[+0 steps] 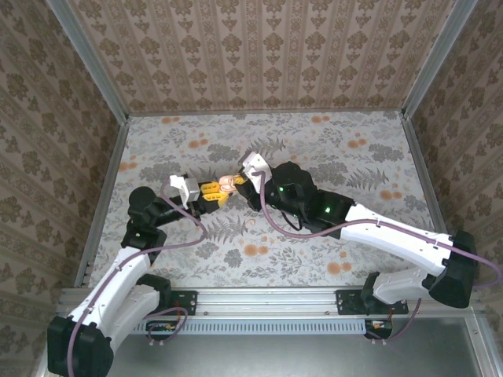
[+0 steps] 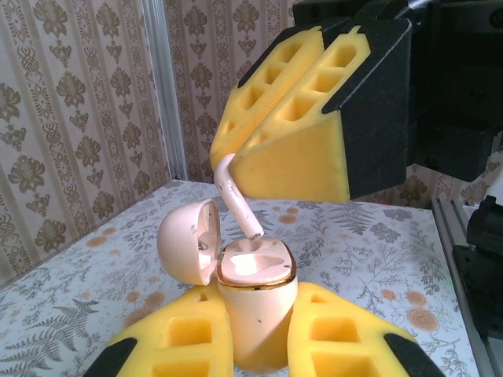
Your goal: Insert the wireless bluetooth earbuds into the charging case
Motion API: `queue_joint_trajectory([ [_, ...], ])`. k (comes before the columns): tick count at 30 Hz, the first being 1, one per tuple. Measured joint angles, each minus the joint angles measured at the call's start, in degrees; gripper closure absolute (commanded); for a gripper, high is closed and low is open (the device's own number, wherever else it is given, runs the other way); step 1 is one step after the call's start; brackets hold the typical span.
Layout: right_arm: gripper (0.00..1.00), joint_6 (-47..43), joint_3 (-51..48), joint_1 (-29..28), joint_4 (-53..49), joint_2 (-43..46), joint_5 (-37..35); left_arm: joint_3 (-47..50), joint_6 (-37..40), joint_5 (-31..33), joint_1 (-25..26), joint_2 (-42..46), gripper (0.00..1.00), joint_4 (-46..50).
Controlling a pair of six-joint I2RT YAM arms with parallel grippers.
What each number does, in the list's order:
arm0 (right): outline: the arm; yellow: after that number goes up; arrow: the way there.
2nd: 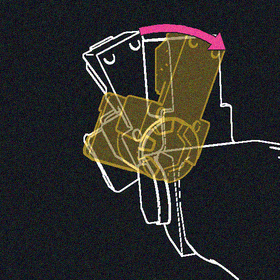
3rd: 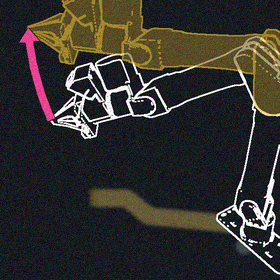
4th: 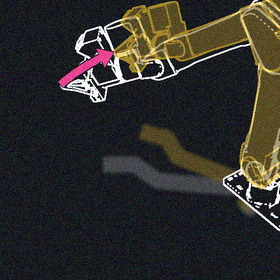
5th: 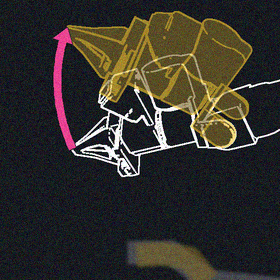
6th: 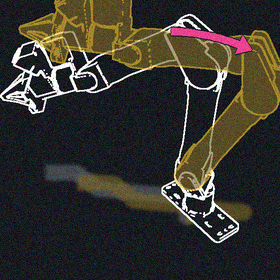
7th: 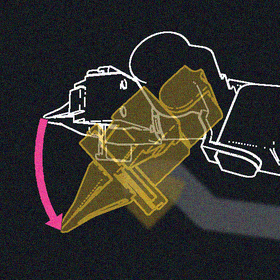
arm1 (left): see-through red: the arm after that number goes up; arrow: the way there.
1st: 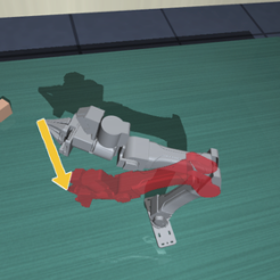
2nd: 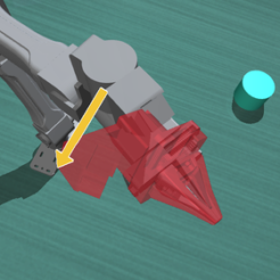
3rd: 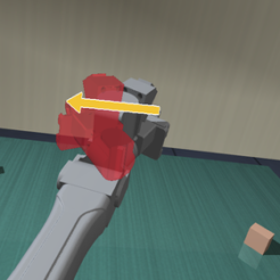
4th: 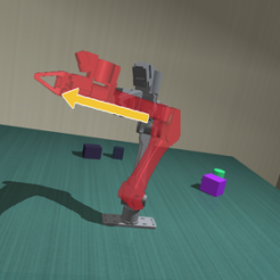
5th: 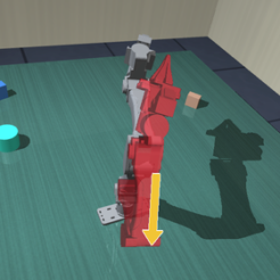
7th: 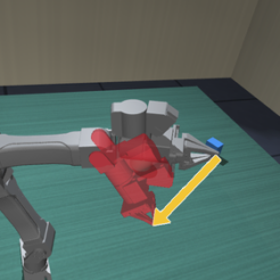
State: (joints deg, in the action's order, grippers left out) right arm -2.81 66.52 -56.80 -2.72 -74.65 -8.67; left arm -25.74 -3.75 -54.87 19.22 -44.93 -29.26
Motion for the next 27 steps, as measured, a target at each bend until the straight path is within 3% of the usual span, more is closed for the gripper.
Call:
queue_joint_trajectory([
  [27,0.88,-0.57,-3.80,-0.92,7.98,-0.63,-2.91,0.00,-4.26,3.23,0.31,0.02,1.00,-2.34],
])
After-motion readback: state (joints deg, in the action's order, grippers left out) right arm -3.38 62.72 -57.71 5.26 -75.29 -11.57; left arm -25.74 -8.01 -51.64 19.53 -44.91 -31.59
